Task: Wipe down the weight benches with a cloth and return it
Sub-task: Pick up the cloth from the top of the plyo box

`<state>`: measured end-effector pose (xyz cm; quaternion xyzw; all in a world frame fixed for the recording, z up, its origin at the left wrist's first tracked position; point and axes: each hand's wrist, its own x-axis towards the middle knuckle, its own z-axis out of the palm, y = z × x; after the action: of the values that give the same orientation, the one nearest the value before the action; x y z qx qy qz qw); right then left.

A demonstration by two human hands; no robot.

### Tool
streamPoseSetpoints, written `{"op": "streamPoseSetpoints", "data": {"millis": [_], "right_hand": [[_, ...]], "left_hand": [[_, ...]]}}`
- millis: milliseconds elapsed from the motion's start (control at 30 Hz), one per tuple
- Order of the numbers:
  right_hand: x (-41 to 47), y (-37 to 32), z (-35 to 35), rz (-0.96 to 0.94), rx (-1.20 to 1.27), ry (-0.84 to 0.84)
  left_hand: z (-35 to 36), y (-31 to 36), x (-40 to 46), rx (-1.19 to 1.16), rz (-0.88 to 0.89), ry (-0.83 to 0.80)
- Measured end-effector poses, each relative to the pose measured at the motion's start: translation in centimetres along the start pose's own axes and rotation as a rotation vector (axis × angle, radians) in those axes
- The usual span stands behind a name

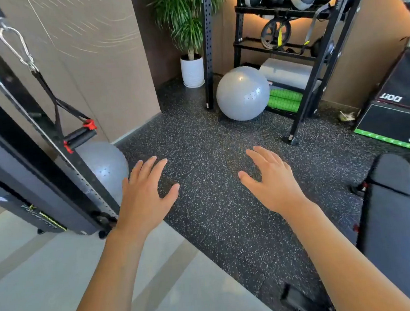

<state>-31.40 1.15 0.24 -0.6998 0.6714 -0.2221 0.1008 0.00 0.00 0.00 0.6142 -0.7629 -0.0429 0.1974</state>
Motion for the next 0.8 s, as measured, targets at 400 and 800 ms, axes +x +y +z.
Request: {"op": "streamPoseSetpoints", "data": {"millis": [400,800], "right_hand": [[5.7,14.3,-2.0,0.098,0.058,0.026],[9.2,23.8,-5.8,0.168,-0.014,0.099]], "left_hand": [[7.6,11.6,10.1,0.022,0.083,-0.085],[10.6,21.3,17.6,0.063,0.164,-0.112]]}}
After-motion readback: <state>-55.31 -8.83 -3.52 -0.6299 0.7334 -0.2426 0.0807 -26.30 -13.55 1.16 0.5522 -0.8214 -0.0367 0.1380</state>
